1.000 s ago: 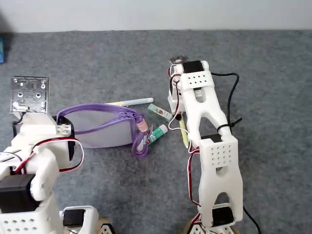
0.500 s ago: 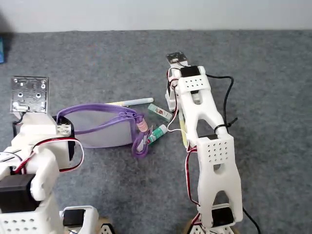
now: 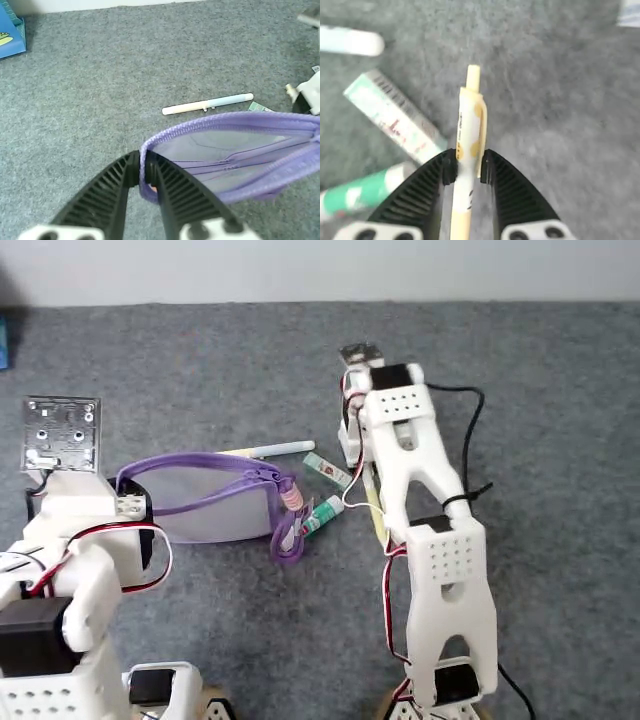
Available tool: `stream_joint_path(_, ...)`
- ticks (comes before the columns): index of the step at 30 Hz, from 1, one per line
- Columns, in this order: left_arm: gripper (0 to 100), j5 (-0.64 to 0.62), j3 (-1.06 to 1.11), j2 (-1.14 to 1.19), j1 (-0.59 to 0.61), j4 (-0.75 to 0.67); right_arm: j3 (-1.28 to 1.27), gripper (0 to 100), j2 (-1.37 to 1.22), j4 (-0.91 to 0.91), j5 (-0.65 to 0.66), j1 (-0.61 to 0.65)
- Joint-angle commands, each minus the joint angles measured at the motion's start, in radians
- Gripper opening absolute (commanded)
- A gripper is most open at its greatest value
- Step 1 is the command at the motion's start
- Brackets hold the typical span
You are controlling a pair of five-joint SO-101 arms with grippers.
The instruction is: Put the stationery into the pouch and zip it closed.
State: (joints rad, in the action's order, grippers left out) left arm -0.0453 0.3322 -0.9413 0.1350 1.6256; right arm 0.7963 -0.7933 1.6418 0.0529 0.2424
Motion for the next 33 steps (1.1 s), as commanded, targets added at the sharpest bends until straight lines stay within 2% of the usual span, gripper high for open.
stream_joint_path(1, 1, -0.009, 0.031, 0.011, -0.005, 0.000, 0.017, 0.8, 0.170, 0.087, -0.018, 0.008)
stream_joint_path(4, 1, -0.009, 0.031, 0.011, -0.005, -0.002, 0.015, 0.8, 0.254, 0.150, -0.020, 0.013)
stream_joint_path(12, 1, -0.009, 0.031, 0.012, -0.005, -0.002, -0.012, 0.8, 0.578, 0.157, -0.018, 0.044)
stream_joint_path(18, 1, -0.009, 0.031, 0.011, -0.005, -0.002, -0.278, 0.8, 0.947, 0.153, -0.018, 0.134)
stream_joint_path(21, 1, -0.009, 0.031, 0.011, -0.005, -0.002, -0.404, 0.8, 1.119, 0.145, -0.072, 0.186)
stream_joint_path(27, 1, -0.009, 0.031, 0.011, -0.005, -0.002, -0.548, 0.8, 1.354, -0.024, -0.206, 0.300)
stream_joint_path(33, 1, -0.009, 0.031, 0.011, -0.009, -0.002, -0.671, 0.8, 1.469, -0.328, -0.258, 0.429)
